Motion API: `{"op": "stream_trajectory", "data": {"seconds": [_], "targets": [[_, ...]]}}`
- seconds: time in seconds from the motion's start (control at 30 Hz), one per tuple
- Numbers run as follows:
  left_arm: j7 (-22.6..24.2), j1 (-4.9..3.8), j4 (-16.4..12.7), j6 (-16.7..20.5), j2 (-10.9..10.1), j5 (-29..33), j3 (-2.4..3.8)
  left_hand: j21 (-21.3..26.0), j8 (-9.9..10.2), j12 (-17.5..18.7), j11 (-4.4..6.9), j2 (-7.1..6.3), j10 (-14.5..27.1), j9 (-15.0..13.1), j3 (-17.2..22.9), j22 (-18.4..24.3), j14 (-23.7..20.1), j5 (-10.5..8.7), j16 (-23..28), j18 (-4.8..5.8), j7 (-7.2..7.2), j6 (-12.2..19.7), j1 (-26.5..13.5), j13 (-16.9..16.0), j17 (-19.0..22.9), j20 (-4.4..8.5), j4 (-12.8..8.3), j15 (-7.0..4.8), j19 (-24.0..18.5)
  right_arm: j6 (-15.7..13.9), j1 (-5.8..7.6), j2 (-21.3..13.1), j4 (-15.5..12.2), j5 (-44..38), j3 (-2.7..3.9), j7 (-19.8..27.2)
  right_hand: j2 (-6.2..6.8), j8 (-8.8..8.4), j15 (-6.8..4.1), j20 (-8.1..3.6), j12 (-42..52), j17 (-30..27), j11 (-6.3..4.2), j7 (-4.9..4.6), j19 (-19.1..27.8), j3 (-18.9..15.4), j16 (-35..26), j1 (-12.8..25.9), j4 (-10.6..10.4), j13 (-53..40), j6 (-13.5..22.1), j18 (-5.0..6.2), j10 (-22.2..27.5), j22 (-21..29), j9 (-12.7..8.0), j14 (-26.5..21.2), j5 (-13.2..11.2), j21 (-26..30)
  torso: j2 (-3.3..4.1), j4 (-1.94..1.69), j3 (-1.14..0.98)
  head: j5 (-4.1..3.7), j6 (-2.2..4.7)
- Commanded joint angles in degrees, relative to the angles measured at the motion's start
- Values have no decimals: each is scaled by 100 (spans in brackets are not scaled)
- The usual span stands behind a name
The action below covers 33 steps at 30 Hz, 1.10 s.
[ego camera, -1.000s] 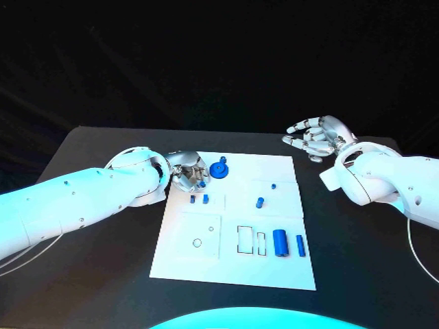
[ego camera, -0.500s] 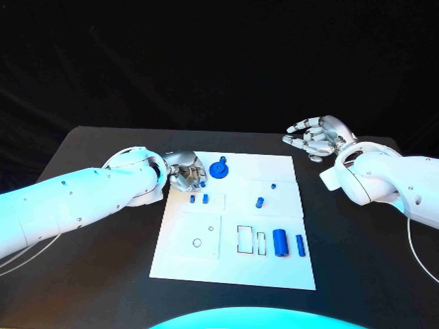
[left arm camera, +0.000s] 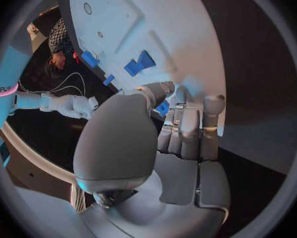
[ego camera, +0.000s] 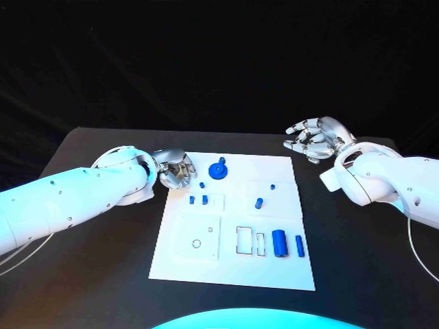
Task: Assemble the parts on the task board
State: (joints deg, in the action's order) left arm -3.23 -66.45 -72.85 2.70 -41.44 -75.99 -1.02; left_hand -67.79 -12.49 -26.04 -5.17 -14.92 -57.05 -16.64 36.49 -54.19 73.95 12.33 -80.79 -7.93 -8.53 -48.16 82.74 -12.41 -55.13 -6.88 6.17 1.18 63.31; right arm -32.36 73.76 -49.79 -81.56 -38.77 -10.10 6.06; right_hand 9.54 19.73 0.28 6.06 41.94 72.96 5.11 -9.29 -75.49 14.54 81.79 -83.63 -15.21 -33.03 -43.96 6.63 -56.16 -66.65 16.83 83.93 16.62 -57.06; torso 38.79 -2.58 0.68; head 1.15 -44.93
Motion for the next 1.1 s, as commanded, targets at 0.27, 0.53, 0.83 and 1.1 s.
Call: {"op": "stream_trajectory", "data": {"seconds": [0.27, 0.53, 0.83, 1.1], "targets": [[649, -15, 74, 909, -408, 2503, 98, 794, -262, -319, -48, 68, -109, -63, -50, 989, -776, 3, 651, -271, -135, -339, 62, -179, 1388, -21, -118, 39, -793, 1271, -15, 17, -76, -1784, 0, -394, 584, 14, 110, 76, -2257, 39, 110, -107, -20, 1446, 3, -129, 451, 1842, -531, 3, -174, -278, -126, 231, -33, -203, -1, 4, -7, -119, 49], [1633, -18, -335, 513, -854, 5823, 110, 1368, -509, -282, -148, 108, 260, -99, -217, 1320, -1618, -4, 1673, -264, -205, -178, -94, -85, 2576, -102, -17, 135, -1066, 1864, -43, 20, -272, -3608, -3, -894, 650, 40, 84, 40, -2461, 33, 62, -36, -97, 1588, 14, 28, 651, 2097, -716, -32, -363, -444, -137, 247, -45, -398, 5, -2, 4, -283, 44], [2163, -12, -853, 233, -1104, 7227, 106, 1937, -642, -275, -173, 83, 298, -98, -619, 1681, -1886, -5, 2011, -259, -205, -38, -308, 13, 2765, -186, 207, 200, -1180, 2137, -107, 43, -536, -4708, -11, -1428, 710, -129, 124, 77, -2779, 11, 110, -43, -97, 1056, 20, 486, 729, 2395, -617, -37, -169, -469, -222, 251, -64, -373, 3, 3, 12, -340, 38], [2302, -11, -1022, 227, -1153, 7523, 102, 2225, -707, -282, -188, 102, 313, -88, -740, 1872, -2030, 4, 2155, -258, -207, 6, -268, 54, 2859, -215, 282, 222, -1183, 2207, -147, 136, -588, -5139, -21, -1704, 697, -134, 125, 80, -2786, 10, 109, -41, -104, 985, 22, 472, 755, 2416, -640, -38, -163, -476, -226, 250, -56, -378, -2, -7, 7, -349, 27]]}}
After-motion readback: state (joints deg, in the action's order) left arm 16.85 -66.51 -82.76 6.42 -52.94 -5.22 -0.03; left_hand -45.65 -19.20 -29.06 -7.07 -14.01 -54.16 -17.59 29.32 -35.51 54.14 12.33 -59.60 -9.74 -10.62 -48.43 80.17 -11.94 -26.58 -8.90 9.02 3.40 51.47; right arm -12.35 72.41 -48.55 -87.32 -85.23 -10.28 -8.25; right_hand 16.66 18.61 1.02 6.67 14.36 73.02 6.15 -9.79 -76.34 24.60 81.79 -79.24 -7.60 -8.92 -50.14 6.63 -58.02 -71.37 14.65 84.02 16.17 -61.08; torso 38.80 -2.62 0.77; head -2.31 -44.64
